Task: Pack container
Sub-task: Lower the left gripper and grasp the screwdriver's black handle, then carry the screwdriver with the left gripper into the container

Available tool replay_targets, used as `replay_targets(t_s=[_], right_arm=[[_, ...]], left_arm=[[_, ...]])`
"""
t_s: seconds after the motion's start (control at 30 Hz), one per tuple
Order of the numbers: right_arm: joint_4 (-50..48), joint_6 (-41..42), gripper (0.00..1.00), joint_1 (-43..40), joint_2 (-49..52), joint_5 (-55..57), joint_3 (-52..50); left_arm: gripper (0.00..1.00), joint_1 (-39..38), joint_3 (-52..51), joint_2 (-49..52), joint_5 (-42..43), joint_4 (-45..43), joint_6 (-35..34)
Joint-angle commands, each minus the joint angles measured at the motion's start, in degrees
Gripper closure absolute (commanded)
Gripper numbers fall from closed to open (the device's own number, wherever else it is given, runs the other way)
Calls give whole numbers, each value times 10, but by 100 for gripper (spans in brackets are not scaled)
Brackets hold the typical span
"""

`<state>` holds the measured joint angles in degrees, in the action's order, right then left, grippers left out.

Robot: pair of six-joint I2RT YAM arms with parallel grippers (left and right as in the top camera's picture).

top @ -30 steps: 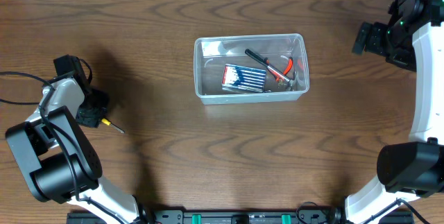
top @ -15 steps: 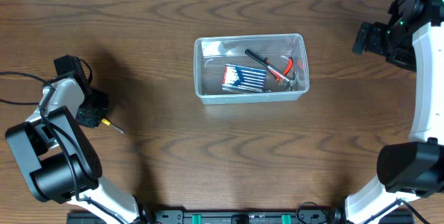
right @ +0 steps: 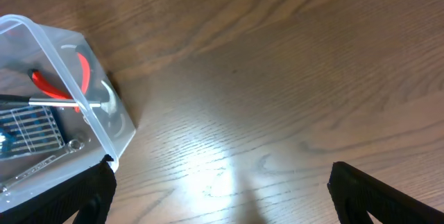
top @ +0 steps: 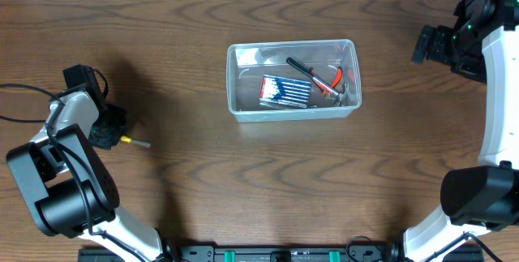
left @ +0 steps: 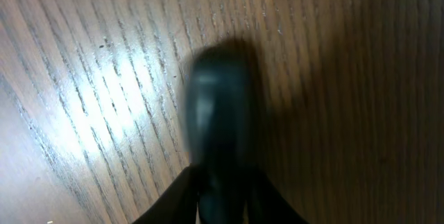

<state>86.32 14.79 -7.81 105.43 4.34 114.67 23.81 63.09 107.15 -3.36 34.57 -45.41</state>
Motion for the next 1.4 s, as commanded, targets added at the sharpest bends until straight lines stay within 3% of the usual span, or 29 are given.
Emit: replay_targets(t_s=[0.0, 0.1, 0.5, 0.6, 0.83, 1.0, 1.17, 1.37], right_arm=[[0, -7, 1, -5, 3, 2, -2], [0, -7, 1, -5, 3, 2, -2], [0, -7, 1, -5, 3, 2, -2], [-2, -7, 1, -5, 3, 2, -2], [-15, -7, 1, -5, 3, 2, -2], [-19, -7, 1, -5, 3, 2, -2], [-21, -7, 1, -5, 3, 2, -2], [-21, -7, 1, -5, 3, 2, -2]], left_arm=[[80, 0, -3, 21, -3, 9, -3], [94, 0, -3, 21, -3, 9, -3], [94, -1, 3, 13, 6, 31, -1], [95, -5, 27, -1, 10, 62, 38], [94, -65, 97, -93, 11, 93, 203], [94, -162, 140, -167, 82, 67, 417], [94, -286, 150, -208, 84, -8, 544], [94, -425, 149, -190, 90, -115, 664]])
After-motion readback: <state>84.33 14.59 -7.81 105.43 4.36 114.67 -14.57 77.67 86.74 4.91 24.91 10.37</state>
